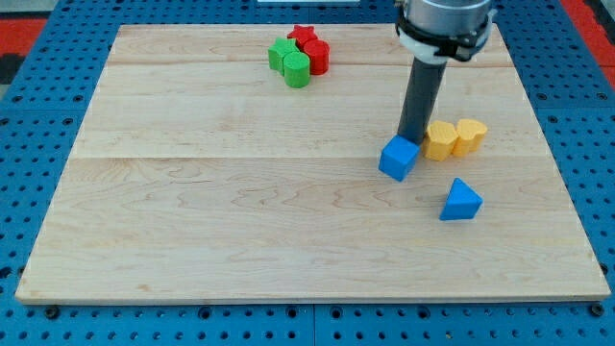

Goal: Push the yellow blocks to the right side of the blue cube

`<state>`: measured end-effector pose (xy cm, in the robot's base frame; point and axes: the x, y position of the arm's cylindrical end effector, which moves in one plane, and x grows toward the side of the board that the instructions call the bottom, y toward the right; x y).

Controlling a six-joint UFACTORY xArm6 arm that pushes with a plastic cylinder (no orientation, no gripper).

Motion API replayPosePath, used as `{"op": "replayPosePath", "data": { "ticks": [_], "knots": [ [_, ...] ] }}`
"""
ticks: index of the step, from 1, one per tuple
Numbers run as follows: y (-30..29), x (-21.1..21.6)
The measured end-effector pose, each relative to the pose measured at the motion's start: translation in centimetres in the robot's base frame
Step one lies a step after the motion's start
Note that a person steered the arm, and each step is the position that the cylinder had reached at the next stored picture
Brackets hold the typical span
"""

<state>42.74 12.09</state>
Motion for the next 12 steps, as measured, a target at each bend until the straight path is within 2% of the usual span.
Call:
{"op": "replayPosePath", "data": {
  "ticks": [1, 2, 3, 4, 5, 6, 7, 9, 10, 11, 12],
  "knots": [
    [0.5, -5.3],
    [4.1, -5.6],
    [5.2, -1.2],
    [4.3, 0.2],
    [5.0, -2.9],
    [8.7, -5.0],
    [12.0, -3.6],
    [6.7, -0.8],
    [7.7, -4.8],
    [10.7, -5.8],
    [14.6, -1.5]
  ]
}}
